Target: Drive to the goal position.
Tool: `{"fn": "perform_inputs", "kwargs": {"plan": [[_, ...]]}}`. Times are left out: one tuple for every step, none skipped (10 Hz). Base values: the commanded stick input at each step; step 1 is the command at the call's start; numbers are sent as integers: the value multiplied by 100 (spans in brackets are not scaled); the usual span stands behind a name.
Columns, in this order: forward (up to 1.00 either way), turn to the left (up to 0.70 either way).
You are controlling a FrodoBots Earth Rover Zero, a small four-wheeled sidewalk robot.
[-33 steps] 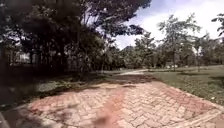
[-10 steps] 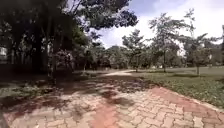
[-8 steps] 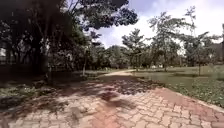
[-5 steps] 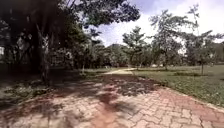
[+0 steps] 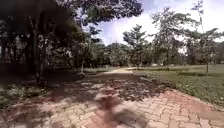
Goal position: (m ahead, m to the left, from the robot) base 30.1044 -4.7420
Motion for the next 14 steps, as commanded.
{"fn": "perform_inputs", "kwargs": {"plan": [[70,0],[70,0],[70,0],[70,0],[70,0],[70,0],[70,0],[70,-14],[70,-32],[70,-35],[70,-35],[70,-35],[70,-35],[70,-10]]}}
